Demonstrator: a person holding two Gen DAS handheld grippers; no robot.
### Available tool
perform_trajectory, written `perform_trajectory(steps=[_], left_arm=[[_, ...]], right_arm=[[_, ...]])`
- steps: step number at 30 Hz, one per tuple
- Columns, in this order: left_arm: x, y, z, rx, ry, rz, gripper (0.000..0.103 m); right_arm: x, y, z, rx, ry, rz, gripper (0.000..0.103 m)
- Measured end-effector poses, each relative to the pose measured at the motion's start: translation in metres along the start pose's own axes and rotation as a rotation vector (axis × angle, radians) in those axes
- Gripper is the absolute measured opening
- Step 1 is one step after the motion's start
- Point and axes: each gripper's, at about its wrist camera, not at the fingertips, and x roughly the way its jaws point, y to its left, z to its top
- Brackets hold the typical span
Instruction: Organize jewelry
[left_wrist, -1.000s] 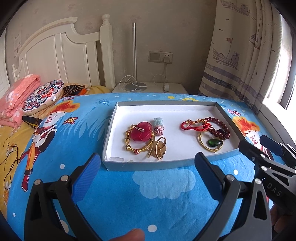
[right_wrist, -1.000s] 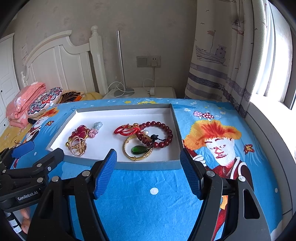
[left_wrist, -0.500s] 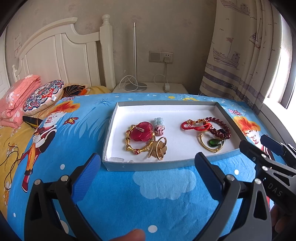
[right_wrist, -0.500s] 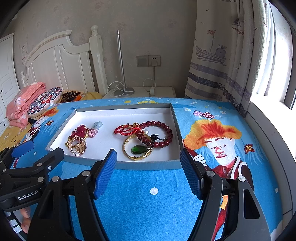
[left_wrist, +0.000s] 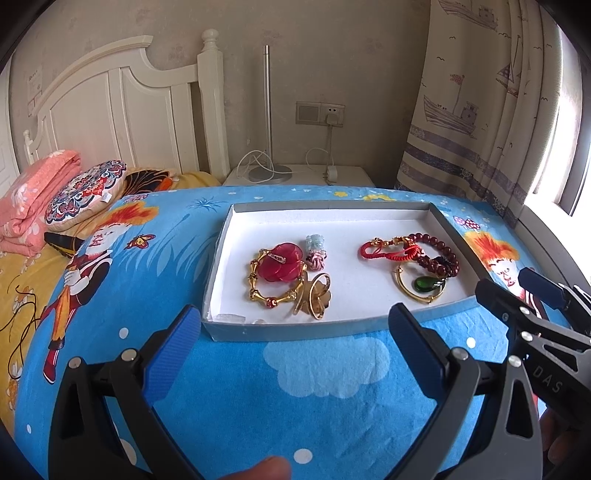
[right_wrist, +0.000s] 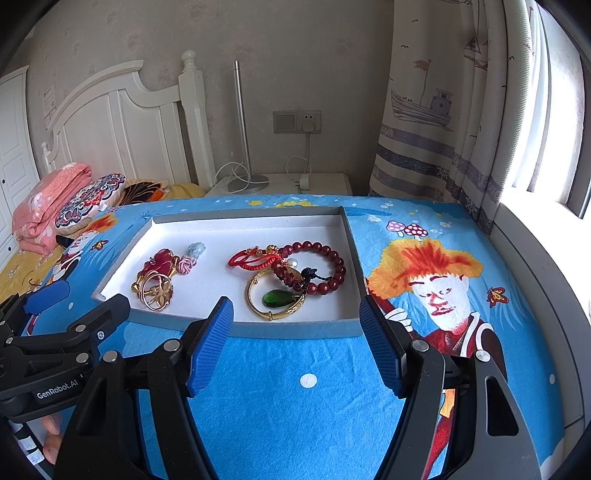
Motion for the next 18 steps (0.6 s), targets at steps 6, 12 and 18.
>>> perform_trajectory(steps=[6, 12, 18], left_arm=[[0.0004, 0.0003, 0.0003, 0.000, -0.003, 0.003, 0.098], [-0.0001, -0.0003, 0.0009, -0.006, -0.010, -0.013, 0.098], [-0.0028, -0.0002, -0.0004, -0.001, -0.042, -0.018, 0.098]], right_arm=[[0.0003, 0.0002, -0.0002, -0.001, 0.000, -0.001, 0.066], [0.0006, 0.0004, -0.0003, -0.001, 0.000, 0.000, 0.067], [0.0007, 0.0006, -0.0005, 0.000, 0.000, 0.000, 0.067]])
